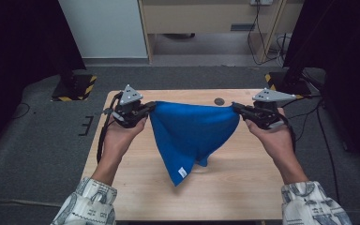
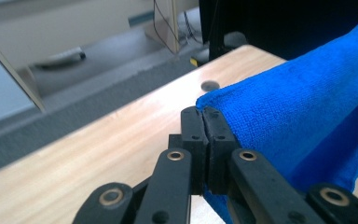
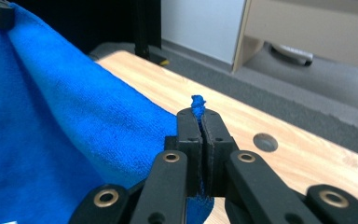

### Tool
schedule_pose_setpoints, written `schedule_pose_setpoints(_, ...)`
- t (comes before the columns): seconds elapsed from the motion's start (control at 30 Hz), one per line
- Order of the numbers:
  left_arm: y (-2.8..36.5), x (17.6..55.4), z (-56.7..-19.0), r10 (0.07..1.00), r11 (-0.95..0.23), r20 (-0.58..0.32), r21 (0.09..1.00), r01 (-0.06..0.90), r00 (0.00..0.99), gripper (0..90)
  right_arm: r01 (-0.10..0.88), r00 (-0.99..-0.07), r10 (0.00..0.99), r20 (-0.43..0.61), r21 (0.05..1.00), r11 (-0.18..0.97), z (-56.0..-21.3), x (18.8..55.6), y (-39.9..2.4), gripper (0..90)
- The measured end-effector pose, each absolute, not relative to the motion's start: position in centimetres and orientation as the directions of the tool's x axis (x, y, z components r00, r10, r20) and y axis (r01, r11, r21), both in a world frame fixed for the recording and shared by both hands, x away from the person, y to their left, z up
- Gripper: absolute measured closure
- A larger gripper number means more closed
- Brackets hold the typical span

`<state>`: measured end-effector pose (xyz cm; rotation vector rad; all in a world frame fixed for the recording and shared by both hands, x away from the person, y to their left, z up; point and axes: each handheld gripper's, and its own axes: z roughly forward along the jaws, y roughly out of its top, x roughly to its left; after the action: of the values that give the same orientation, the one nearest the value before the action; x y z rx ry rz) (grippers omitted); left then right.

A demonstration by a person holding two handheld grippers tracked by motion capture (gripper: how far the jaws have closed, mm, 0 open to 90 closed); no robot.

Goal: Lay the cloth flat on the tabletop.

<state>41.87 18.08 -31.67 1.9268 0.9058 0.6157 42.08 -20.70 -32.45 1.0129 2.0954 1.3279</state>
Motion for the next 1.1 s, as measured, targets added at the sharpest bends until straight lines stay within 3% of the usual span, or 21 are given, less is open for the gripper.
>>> schedule_pose_setpoints(0.73, 17.1, 51.0, -38.3, 0.817, -0.375, 0.057, 0.809, 0.453, 0.574, 86.9, 0.492, -0.559, 0.825, 0.077, 0.833, 0.255, -39.4, 51.5, -19.8, 86.5)
schedule_pose_setpoints(0.77, 16.9, 51.4, -38.6, 0.821, -0.390, 0.079, 0.801, 0.454, 0.566, 82.2, 0.497, -0.548, 0.833, 0.077, 0.831, 0.250, -39.6, 51.9, -19.6, 82.4)
schedule_pose_setpoints(0.83, 16.7, 52.1, -39.2, 0.833, -0.398, 0.093, 0.785, 0.474, 0.546, 61.9, 0.498, -0.526, 0.848, 0.065, 0.832, 0.245, -40.1, 52.4, -19.3, 72.0)
schedule_pose_setpoints(0.93, 16.8, 52.5, -39.9, 0.850, -0.402, 0.090, 0.748, 0.528, 0.519, 46.7, 0.505, -0.522, 0.851, 0.048, 0.822, 0.263, -40.7, 52.6, -18.6, 58.3)
schedule_pose_setpoints(1.0, 17.1, 52.2, -40.0, 0.860, -0.375, 0.071, 0.759, 0.532, 0.506, 43.2, 0.511, -0.527, 0.849, 0.048, 0.815, 0.271, -40.9, 52.5, -18.2, 49.3)
schedule_pose_setpoints(1.1, 17.4, 51.8, -40.1, 0.863, -0.378, 0.080, 0.758, 0.532, 0.499, 40.4, 0.522, -0.528, 0.848, 0.044, 0.804, 0.283, -41.1, 52.2, -18.1, 45.0)
